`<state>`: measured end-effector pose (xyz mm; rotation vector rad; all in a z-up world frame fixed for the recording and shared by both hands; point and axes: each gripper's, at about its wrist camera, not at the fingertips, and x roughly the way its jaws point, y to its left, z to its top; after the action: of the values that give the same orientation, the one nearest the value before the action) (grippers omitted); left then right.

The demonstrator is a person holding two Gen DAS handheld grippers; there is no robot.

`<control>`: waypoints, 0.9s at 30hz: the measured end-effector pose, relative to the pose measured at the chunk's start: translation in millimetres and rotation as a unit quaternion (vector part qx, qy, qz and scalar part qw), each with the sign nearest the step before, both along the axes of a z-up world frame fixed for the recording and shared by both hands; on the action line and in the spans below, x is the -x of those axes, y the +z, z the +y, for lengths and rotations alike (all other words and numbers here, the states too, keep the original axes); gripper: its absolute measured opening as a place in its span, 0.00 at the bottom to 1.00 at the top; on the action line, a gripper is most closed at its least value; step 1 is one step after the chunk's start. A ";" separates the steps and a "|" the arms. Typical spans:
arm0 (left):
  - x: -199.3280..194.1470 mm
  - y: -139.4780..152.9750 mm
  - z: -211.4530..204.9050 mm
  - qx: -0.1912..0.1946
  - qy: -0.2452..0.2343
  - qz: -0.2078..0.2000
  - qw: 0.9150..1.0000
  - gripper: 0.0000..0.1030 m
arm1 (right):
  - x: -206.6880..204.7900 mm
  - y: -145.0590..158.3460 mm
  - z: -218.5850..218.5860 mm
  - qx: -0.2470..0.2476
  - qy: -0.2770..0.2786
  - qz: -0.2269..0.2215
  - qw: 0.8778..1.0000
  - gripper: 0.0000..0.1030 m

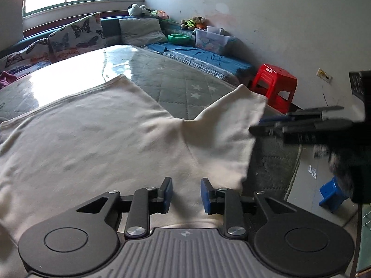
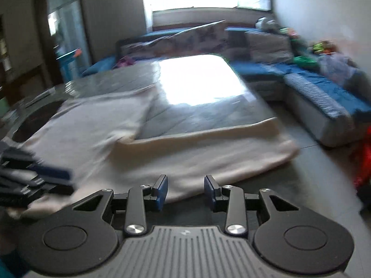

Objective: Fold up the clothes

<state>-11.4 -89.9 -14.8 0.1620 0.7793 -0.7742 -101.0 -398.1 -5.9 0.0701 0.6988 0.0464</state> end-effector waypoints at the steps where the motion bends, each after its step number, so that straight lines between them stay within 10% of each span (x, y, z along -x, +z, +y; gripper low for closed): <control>1: -0.2 0.9 -0.9 0.000 0.000 -0.001 1.000 0.33 | -1.6 0.3 -9.1 0.005 -0.018 -0.005 1.000 0.33; 18: -6.4 2.7 -14.4 -0.010 0.008 -0.008 1.000 0.49 | -24.4 -25.4 -92.2 -0.039 -0.181 -0.030 0.982 0.32; 22: -7.9 1.5 -15.8 -0.013 0.014 -0.005 1.000 0.54 | -26.1 -25.5 -92.0 -0.041 -0.185 -0.039 0.981 0.09; 27: -8.9 1.1 -16.4 -0.018 0.022 -0.009 1.000 0.66 | -20.5 -19.7 -92.2 -0.049 -0.184 -0.055 0.980 0.05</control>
<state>-2.5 -106.3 -13.7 0.1841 0.7778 -0.7161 -80.5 -490.4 -25.5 0.2880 0.5642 -0.2696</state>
